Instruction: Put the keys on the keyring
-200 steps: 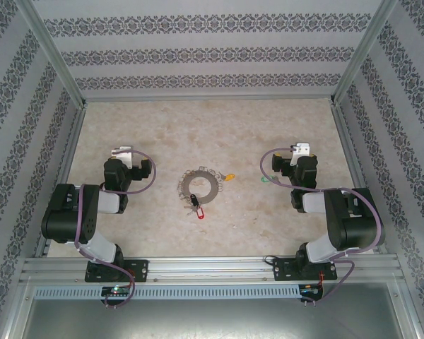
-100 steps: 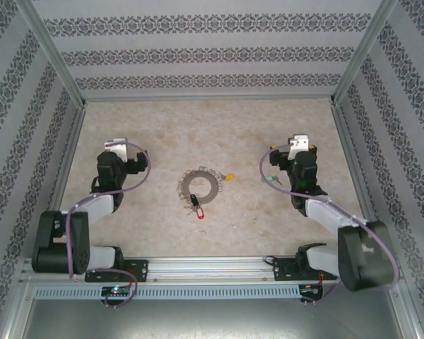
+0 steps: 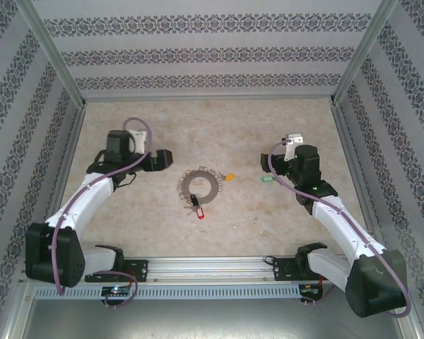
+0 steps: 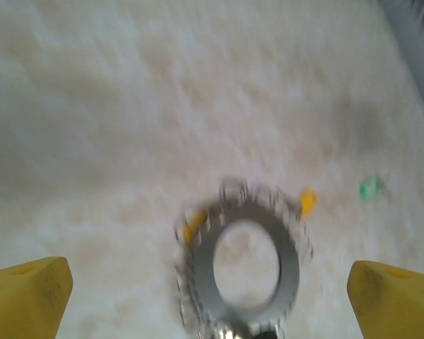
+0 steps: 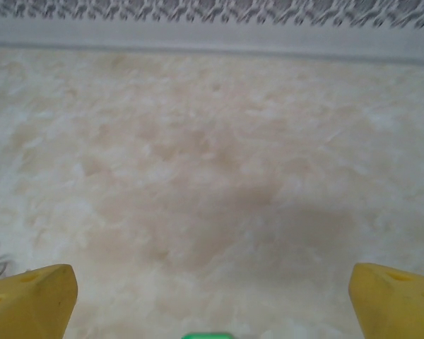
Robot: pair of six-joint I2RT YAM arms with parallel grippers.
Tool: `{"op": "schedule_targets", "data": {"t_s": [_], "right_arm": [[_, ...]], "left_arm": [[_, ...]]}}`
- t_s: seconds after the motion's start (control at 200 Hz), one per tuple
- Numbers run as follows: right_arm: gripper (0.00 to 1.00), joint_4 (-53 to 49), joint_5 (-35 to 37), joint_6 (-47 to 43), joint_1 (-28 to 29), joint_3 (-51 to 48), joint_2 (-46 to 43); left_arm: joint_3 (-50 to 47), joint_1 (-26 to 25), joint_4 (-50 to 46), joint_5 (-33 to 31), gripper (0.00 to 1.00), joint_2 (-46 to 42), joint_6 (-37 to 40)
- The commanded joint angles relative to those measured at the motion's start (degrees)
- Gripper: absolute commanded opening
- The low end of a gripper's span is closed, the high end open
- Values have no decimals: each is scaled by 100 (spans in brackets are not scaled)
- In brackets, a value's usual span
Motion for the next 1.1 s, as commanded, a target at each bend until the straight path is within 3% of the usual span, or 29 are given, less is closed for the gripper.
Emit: {"op": "schedule_targets", "data": {"t_s": [0.0, 0.09, 0.245, 0.39, 0.485, 0.739, 1.099], "right_arm": [[98, -549, -680, 279, 69, 268, 32], [98, -639, -870, 359, 80, 336, 119], [98, -583, -903, 379, 117, 327, 271], [98, -572, -850, 334, 128, 403, 484], [98, -496, -832, 358, 145, 423, 641], [98, -357, -790, 339, 198, 544, 955], [98, -388, -727, 171, 187, 600, 940]], "left_arm": [[638, -612, -1376, -231, 100, 407, 606], [1002, -945, -1630, -739, 100, 850, 740], [1779, -1337, -2134, -1559, 84, 1658, 783], [2559, -1581, -2347, -1665, 71, 2315, 697], [2952, -1693, -2451, -1673, 69, 2727, 563], [3834, -2114, -2660, -2671, 62, 3770, 197], [4551, -2339, -2872, -3203, 53, 4665, 94]]}}
